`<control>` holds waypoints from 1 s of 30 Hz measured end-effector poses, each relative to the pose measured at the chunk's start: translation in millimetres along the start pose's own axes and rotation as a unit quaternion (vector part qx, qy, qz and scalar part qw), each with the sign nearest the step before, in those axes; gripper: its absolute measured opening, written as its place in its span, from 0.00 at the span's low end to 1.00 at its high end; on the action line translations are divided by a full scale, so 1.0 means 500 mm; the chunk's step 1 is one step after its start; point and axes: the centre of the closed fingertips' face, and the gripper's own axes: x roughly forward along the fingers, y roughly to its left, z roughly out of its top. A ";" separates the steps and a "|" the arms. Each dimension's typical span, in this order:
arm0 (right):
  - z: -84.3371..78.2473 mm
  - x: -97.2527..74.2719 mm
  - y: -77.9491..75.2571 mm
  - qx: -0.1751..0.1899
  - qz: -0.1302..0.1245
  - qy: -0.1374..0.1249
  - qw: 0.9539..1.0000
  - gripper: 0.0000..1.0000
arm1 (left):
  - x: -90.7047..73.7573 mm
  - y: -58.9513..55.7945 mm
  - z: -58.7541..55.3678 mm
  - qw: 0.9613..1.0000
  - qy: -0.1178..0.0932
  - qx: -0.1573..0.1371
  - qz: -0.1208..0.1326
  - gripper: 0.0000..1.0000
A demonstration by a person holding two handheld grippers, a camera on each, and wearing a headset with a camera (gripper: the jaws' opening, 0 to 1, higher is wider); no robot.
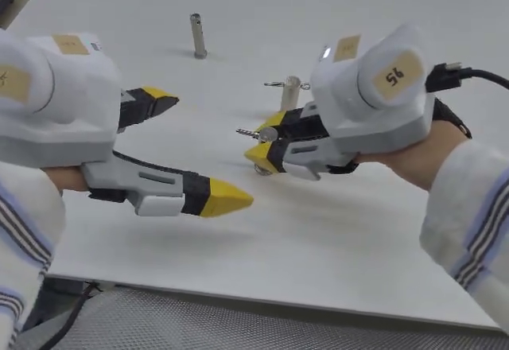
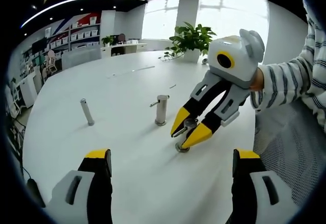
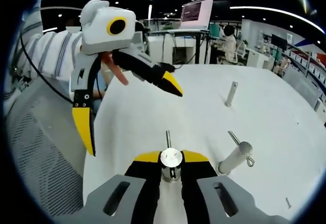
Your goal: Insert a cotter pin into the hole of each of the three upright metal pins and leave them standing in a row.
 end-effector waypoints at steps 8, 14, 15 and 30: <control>-0.019 -0.026 -0.008 -0.025 0.011 0.016 1.000 0.14 | -0.003 0.006 0.015 0.999 -0.034 -0.030 0.005 0.99; -0.032 -0.064 -0.033 -0.022 0.009 0.009 1.000 0.14 | -0.001 0.007 0.015 0.999 -0.032 -0.032 0.007 0.99; -0.038 -0.068 -0.038 -0.020 0.008 0.015 1.000 0.14 | -0.001 0.007 0.015 0.999 -0.032 -0.032 0.007 0.99; -0.066 -0.135 -0.095 -0.019 0.021 -0.002 1.000 0.14 | -0.005 0.001 0.026 0.999 -0.017 -0.026 0.012 0.99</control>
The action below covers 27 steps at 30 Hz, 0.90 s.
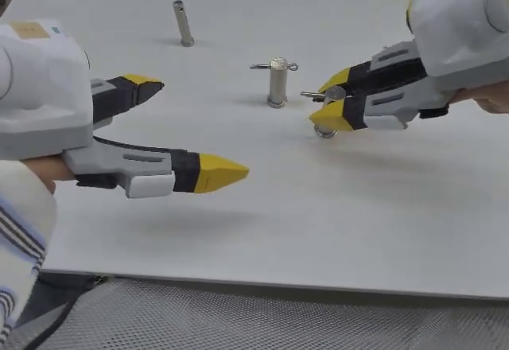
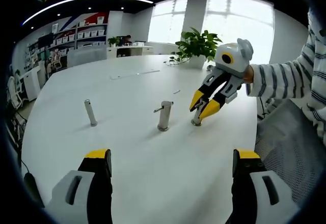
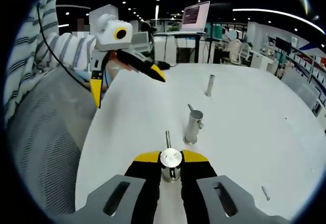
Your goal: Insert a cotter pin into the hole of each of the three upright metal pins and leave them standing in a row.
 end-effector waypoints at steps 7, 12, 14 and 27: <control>-0.020 -0.019 -0.034 0.001 0.003 -0.005 1.000 0.14 | -0.010 0.007 -0.007 1.000 0.005 0.001 0.010 0.99; -0.027 -0.027 -0.044 0.008 0.009 -0.009 1.000 0.14 | -0.015 0.010 -0.012 1.000 0.015 0.002 0.017 0.99; -0.030 -0.031 -0.053 0.010 0.012 -0.010 1.000 0.14 | -0.016 0.012 -0.013 1.000 0.017 0.003 0.020 0.99; -0.042 -0.040 -0.069 0.017 0.019 -0.013 1.000 0.14 | -0.015 0.012 -0.023 0.999 0.033 -0.009 0.039 0.99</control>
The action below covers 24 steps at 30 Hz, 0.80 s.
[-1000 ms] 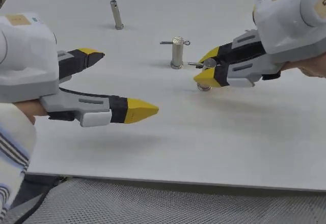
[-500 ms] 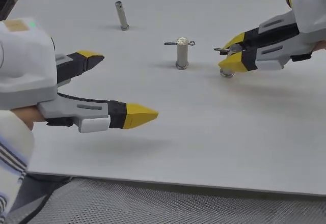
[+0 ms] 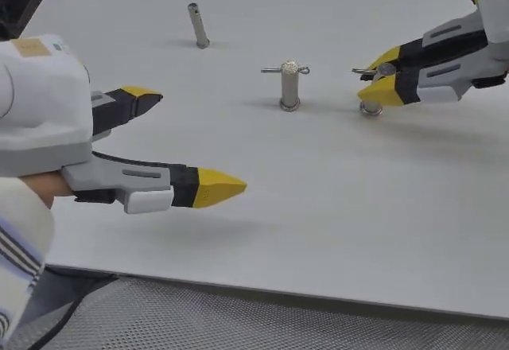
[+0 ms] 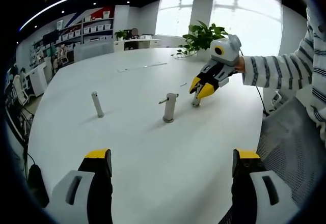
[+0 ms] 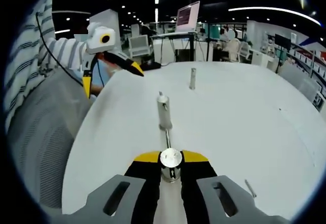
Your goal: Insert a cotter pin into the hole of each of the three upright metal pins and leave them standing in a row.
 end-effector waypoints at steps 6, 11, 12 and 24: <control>-0.004 0.003 0.004 0.000 0.002 0.002 1.000 0.14 | 0.003 0.000 -0.009 1.000 0.012 0.000 0.002 0.97; 0.000 0.002 0.002 -0.008 0.001 -0.004 1.000 0.14 | 0.002 0.002 -0.007 1.000 0.010 -0.002 0.005 0.96; 0.000 0.002 0.003 -0.009 0.002 -0.004 1.000 0.14 | 0.001 0.004 -0.007 1.000 0.011 -0.003 0.007 0.96; 0.008 -0.002 0.001 -0.014 0.002 -0.024 1.000 0.16 | -0.004 0.003 -0.015 1.000 0.017 -0.001 0.008 0.96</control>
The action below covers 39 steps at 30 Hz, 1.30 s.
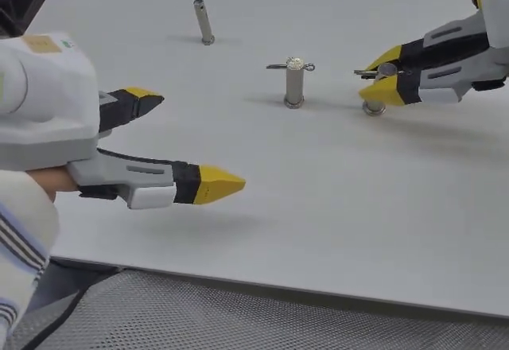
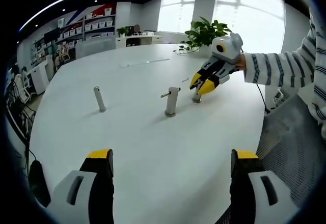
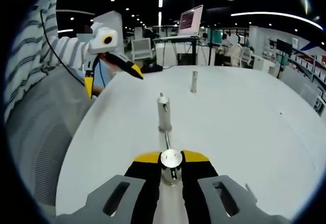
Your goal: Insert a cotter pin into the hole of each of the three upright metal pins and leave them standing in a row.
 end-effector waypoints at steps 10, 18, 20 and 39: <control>0.015 -0.010 -0.004 0.006 -0.009 -0.003 1.000 0.28 | -0.002 -0.001 0.007 1.000 -0.008 0.000 -0.001 0.96; 0.034 -0.035 0.015 0.038 -0.024 -0.029 0.999 0.39 | 0.003 -0.003 0.011 1.000 -0.010 0.008 -0.005 0.96; 0.034 -0.041 0.023 0.042 -0.030 -0.031 0.998 0.39 | 0.003 -0.005 0.009 1.000 -0.008 0.012 -0.006 0.96; 0.002 -0.109 0.093 0.113 -0.112 -0.064 0.985 0.67 | 0.004 -0.001 -0.004 1.000 0.000 0.018 -0.003 0.95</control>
